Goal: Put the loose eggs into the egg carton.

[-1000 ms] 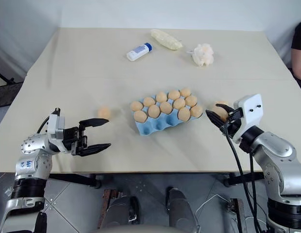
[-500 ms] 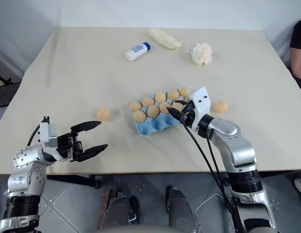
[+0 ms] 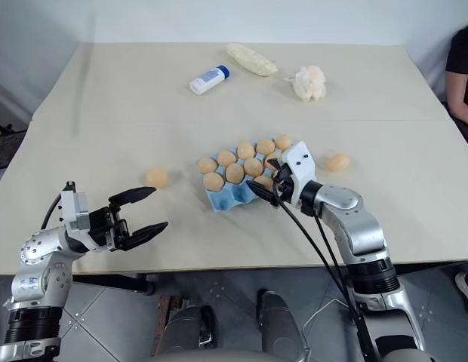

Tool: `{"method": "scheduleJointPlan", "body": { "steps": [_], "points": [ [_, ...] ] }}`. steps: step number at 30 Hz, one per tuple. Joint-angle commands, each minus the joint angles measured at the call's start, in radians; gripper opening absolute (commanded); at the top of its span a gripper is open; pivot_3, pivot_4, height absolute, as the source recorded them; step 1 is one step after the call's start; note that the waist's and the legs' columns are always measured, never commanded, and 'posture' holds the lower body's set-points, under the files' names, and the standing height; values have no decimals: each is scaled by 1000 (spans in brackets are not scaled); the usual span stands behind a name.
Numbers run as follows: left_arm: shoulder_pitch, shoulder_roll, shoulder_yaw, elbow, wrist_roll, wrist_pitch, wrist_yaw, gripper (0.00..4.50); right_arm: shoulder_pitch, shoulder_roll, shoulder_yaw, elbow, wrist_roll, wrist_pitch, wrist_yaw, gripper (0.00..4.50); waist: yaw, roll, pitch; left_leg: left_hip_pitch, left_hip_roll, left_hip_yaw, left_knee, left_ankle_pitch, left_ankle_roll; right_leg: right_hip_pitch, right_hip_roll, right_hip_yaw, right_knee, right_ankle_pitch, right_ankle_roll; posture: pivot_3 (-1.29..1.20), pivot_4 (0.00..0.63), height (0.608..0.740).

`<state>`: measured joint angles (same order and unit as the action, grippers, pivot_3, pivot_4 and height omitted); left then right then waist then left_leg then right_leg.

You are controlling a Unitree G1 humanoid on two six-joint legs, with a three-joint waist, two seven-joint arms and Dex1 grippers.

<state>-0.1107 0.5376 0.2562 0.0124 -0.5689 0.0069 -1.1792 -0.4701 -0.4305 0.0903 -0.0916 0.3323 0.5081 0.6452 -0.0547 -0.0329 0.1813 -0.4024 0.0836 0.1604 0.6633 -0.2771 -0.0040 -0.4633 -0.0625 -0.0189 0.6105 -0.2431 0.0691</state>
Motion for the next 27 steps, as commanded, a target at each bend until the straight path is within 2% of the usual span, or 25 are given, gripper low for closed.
{"method": "scheduleJointPlan", "body": {
  "steps": [1, 4, 10, 13, 16, 27],
  "points": [
    [-27, 0, 4, -5, -22, -10, -6, 4500, -22, -6, -12, -60, 6, 1, 11, 4437, 0, 0, 0, 0, 0, 0, 0, 0, 0, 0, 0, 0, 0, 0, 0, 0, 150, 740],
    [-40, 0, 1, 8, -18, -11, -10, 4500, -23, -15, -26, -79, 12, 6, 11, 4437, 0, 0, 0, 0, 0, 0, 0, 0, 0, 0, 0, 0, 0, 0, 0, 0, 150, 740],
    [-72, -9, -14, 41, -9, -16, -27, 4500, 41, -115, -159, -189, 93, 47, 52, 4437, 6, 0, 0, 0, 0, 0, 0, 0, 0, 0, 0, 0, -1, 0, 0, 0, 150, 740],
    [-111, -13, -29, 79, -5, -19, -39, 4500, 192, -217, -308, -256, 122, 41, 89, 4437, 27, 0, 0, -1, 0, 0, 0, -1, -1, 1, 0, -2, -3, 0, 0, 0, 150, 740],
    [-153, -10, -46, 123, 0, -22, -61, 4500, 327, -269, -438, -279, 133, 23, 93, 4437, 33, 0, 0, -2, -1, 0, -1, -1, -1, 1, 0, -3, -5, 0, 0, 0, 150, 740],
    [-262, -13, -69, 245, 16, -46, -116, 4500, 621, -310, -693, -226, 161, -4, 154, 4437, 25, 0, 0, 1, -1, 2, 0, 0, 1, 2, 1, 1, -5, 1, 1, 0, 150, 740]
  ]
}}
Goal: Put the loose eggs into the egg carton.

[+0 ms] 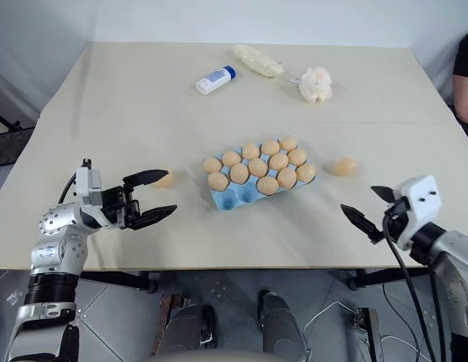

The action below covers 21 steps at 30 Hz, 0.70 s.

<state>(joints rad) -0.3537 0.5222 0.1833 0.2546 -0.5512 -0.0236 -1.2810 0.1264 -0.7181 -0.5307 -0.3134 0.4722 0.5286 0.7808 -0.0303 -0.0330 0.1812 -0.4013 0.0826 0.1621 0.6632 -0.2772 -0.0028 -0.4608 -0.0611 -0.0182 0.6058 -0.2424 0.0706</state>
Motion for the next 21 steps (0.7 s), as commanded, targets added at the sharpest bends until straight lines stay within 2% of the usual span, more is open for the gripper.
{"method": "scheduleJointPlan", "body": {
  "steps": [1, 7, 11, 21],
  "points": [
    [-21, 3, 4, 5, -2, -16, -17, 4500, 33, -24, -80, 3, 20, -30, 20, 4437, 0, 0, 0, 0, 0, 0, 0, 0, 0, 0, 0, 0, 0, 0, 0, 0, 150, 740],
    [-18, 6, 8, 2, -3, -16, -19, 4500, 1, -13, -74, 35, 25, -46, -1, 4437, 0, 0, 0, 0, 0, 0, 0, 1, 1, 0, 0, 1, 0, 0, -1, 0, 150, 740],
    [-9, 7, 11, -8, -4, -13, -15, 4500, -151, 27, -9, 127, 7, -97, -64, 4437, -7, 0, 0, 2, 0, 0, 1, 1, 2, 1, 0, 5, -1, 0, -2, 0, 150, 740],
    [10, 5, 19, -38, -10, -10, 3, 4500, -535, 137, 197, 551, -140, -270, -164, 4437, -10, 1, 0, 2, -1, 1, 1, 2, 3, 0, 0, 6, 0, 1, -1, 0, 150, 740]
  ]
}}
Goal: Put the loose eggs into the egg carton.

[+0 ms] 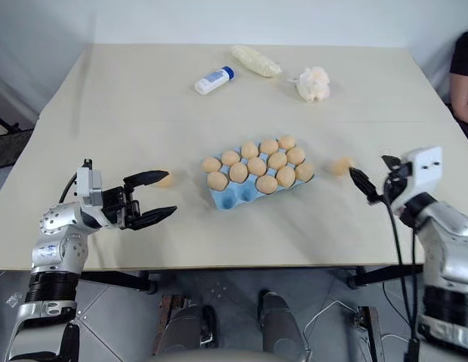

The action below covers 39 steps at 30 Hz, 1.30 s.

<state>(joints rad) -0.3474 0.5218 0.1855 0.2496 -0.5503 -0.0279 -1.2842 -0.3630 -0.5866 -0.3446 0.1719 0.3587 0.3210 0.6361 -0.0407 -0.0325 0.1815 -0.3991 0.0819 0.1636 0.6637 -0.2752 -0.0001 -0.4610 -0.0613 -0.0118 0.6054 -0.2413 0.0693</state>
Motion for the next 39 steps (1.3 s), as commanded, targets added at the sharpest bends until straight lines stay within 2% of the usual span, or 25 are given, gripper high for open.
{"method": "scheduleJointPlan", "body": {
  "steps": [1, 8, 13, 16, 19, 21, 23, 28, 32, 39],
  "points": [
    [9, 7, 20, -39, -13, -6, 8, 4500, -80, 17, 30, 125, -47, -91, -30, 4437, 0, 0, 0, 0, 0, 1, 0, 0, 0, 0, 0, -1, 1, 0, 0, 0, 150, 740],
    [28, 9, 28, -58, -18, -1, 22, 4500, -249, 52, 100, 448, -149, -245, -89, 4437, -5, 1, 0, 0, 0, 4, 0, -1, -1, -1, 0, -2, 4, 0, 1, 0, 150, 740],
    [35, 8, 32, -63, -19, -4, 25, 4500, -300, 54, 129, 592, -194, -288, -117, 4437, -16, 1, 0, 0, 0, 4, 0, -1, -2, -1, -1, -2, 4, 1, 2, 0, 150, 740],
    [38, 9, 34, -64, -19, -5, 25, 4500, -300, 64, 123, 603, -174, -305, -101, 3848, -18, 1, 0, 0, 1, 4, 0, -1, -2, -1, 0, -2, 4, 1, 2, 0, 150, 740],
    [40, 10, 37, -62, -19, -8, 24, 4500, -289, 68, 122, 581, -167, -307, -94, 2756, -21, 1, 0, 0, 1, 4, 0, 0, -2, -1, 0, -2, 5, 1, 2, 0, 150, 740],
    [39, 11, 38, -59, -18, -10, 23, 4500, -281, 65, 116, 546, -157, -295, -96, 2188, -21, 1, 1, 1, 1, 4, 0, 0, -2, -1, 0, -2, 6, 1, 2, 0, 150, 740],
    [38, 12, 39, -56, -17, -13, 22, 4500, -269, 63, 113, 503, -148, -285, -95, 1930, -21, 1, 1, 1, 1, 4, 0, 0, -2, -1, 0, -2, 6, 1, 2, 0, 150, 740],
    [36, 12, 38, -53, -17, -15, 22, 4500, -215, 48, 115, 320, -121, -214, -80, 1901, -20, 1, 1, 0, 1, 4, -1, 0, -3, -1, -1, -2, 6, 1, 2, 0, 150, 740],
    [43, 24, 49, -51, -19, -14, 15, 4500, -104, -11, 131, -138, 8, 61, -15, 1901, -15, 4, 3, 0, 1, 1, -1, 0, -3, -2, -1, -1, 6, 1, 2, 0, 150, 740],
    [38, 39, 72, -20, -9, -28, 14, 4500, -68, -42, 183, -470, 126, 306, 9, 1901, -15, 4, 2, 1, 1, -4, -1, 0, -2, -1, -1, -2, 5, 0, 0, 0, 150, 740]
  ]
}}
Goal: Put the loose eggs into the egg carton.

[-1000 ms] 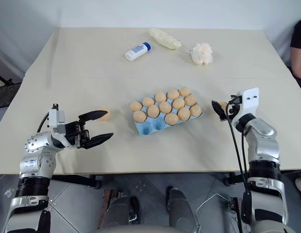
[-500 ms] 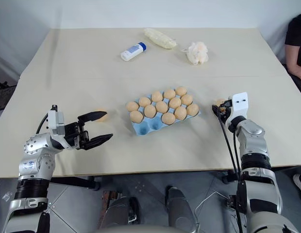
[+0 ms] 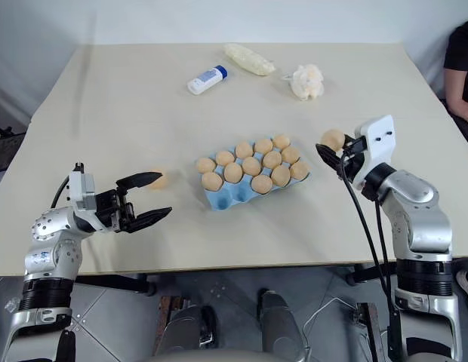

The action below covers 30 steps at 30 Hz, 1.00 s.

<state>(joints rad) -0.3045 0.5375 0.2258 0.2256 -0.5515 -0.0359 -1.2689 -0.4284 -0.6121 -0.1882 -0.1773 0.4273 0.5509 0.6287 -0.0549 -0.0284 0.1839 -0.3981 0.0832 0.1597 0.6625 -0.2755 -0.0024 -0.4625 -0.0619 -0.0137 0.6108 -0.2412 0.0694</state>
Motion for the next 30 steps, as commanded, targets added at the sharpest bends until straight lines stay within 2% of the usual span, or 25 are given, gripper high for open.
{"method": "scheduleJointPlan", "body": {
  "steps": [1, 5, 15, 23, 30],
  "points": [
    [-5, 26, 35, 8, -7, -23, 0, 4500, -7, -13, 48, -152, 71, 107, 20, 1901, -2, 0, 0, 0, 0, 0, 0, 0, 0, 0, 0, 0, 0, 0, 0, 0, 150, 740],
    [-6, 36, 47, 24, -4, -40, 7, 4500, -22, 17, 165, -208, 89, 199, 25, 1901, 0, 0, 0, -1, 0, 0, 0, 0, 0, 0, 0, 0, -1, 0, 0, 0, 150, 740],
    [44, 38, 69, -22, -12, -46, 32, 4500, -110, 169, 362, -56, -61, 123, -23, 1901, -3, 0, 0, -4, 0, 1, 0, 0, 0, -1, 0, -3, -3, 0, 0, 0, 150, 740],
    [101, 37, 89, -78, -23, -41, 66, 4500, -152, 206, 412, -15, -99, 98, 25, 1901, 0, 0, 0, -6, 1, 3, 0, -1, -2, -2, 0, -6, -3, 0, -1, 0, 150, 740],
    [108, 36, 89, -92, -24, -35, 76, 4500, -152, 186, 417, -56, -94, 128, 58, 4268, 0, 0, 0, -6, 1, 2, 0, -1, -2, -2, 0, -6, -2, 0, -1, 0, 150, 740]
  ]
}}
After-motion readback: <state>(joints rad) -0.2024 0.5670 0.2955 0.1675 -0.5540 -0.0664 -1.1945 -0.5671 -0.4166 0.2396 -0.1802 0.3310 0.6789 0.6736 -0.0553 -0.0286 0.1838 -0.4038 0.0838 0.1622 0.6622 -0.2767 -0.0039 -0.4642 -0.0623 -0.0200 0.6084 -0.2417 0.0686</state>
